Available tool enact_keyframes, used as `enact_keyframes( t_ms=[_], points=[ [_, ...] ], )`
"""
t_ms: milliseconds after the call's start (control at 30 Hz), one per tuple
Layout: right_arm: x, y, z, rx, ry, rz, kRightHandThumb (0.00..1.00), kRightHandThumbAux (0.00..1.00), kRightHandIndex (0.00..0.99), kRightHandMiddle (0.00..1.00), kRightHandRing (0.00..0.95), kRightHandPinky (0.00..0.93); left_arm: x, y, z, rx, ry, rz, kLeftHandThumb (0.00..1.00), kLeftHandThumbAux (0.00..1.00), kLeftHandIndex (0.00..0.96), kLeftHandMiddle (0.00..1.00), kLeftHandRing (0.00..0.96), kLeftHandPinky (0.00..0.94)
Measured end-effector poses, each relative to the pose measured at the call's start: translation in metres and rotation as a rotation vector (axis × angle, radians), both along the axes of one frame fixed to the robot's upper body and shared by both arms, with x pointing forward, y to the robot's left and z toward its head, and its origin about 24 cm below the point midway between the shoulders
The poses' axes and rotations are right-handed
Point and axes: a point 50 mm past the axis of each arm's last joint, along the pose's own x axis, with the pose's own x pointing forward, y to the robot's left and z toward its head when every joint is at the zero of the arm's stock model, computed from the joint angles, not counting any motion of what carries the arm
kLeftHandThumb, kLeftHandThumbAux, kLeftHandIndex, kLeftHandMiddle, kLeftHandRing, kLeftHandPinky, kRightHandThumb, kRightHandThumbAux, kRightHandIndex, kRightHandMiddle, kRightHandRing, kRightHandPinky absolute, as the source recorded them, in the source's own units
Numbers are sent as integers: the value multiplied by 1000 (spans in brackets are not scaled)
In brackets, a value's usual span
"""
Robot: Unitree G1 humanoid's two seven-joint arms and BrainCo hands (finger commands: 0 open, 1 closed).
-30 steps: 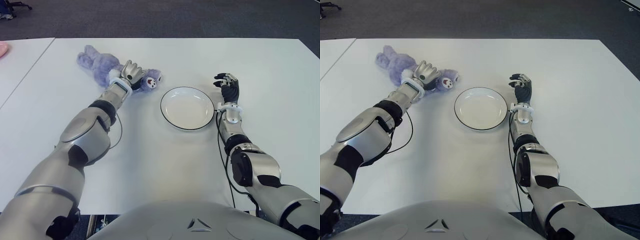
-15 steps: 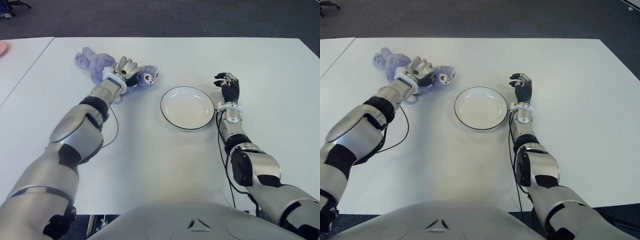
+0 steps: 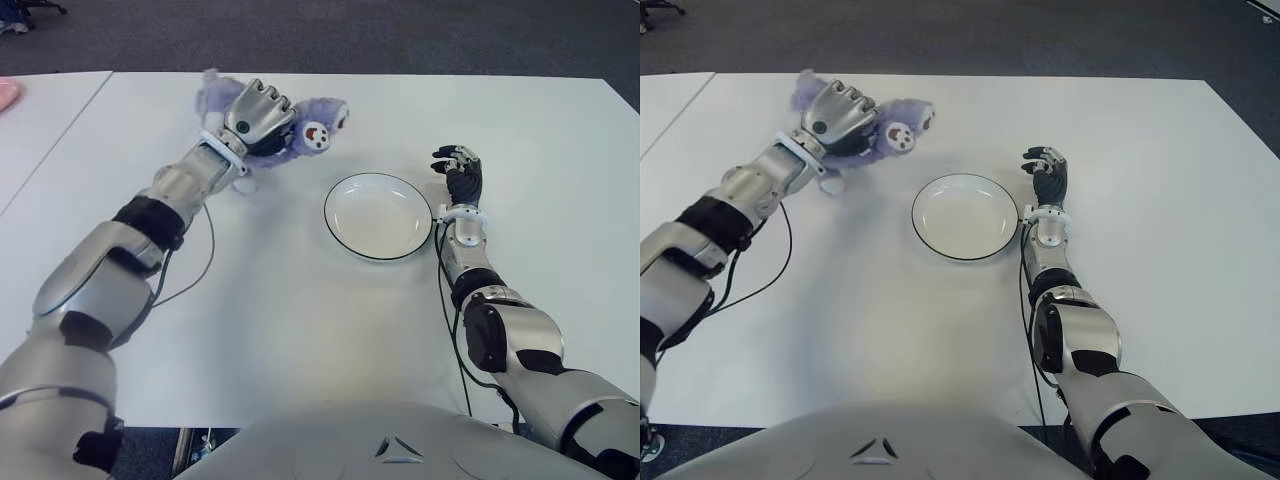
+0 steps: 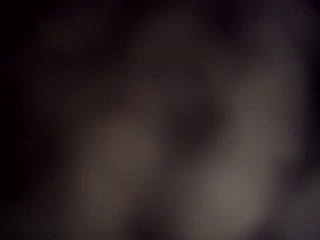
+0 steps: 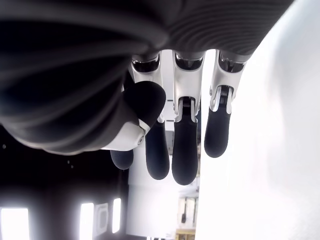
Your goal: Put the doll into the plate.
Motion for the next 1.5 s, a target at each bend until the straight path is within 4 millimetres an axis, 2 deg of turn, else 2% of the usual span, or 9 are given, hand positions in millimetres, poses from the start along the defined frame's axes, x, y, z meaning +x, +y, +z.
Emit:
enact_keyframes(
  t_ms=[233, 633, 967, 1300, 1500],
  points=[
    [0, 0, 0, -1, 1, 0, 1000, 705, 387, 433, 492, 365, -20, -15, 10, -53, -95, -146, 726, 700, 442, 849, 849, 870],
    [0, 0, 0, -1, 1, 0, 1000, 704, 385, 436, 492, 371, -46, -41, 39, -127, -213, -325, 723, 700, 442, 840, 843, 867],
    [0, 0, 0, -1, 2, 0, 1000, 703, 386, 439, 486, 374, -64, -49, 32, -160, -169, -410, 724, 700, 442, 846, 848, 870],
    [0, -1, 0, -2, 1, -9, 1000, 690, 436, 440, 475, 386, -68, -61, 31, -193, -103, -468, 721, 702, 442, 857, 852, 868],
    [0, -1, 0, -1, 1, -8, 1000, 690, 438, 437, 481, 380, -72, -77, 29, -242, -83, -523, 722, 701, 443, 856, 850, 865]
  ],
)
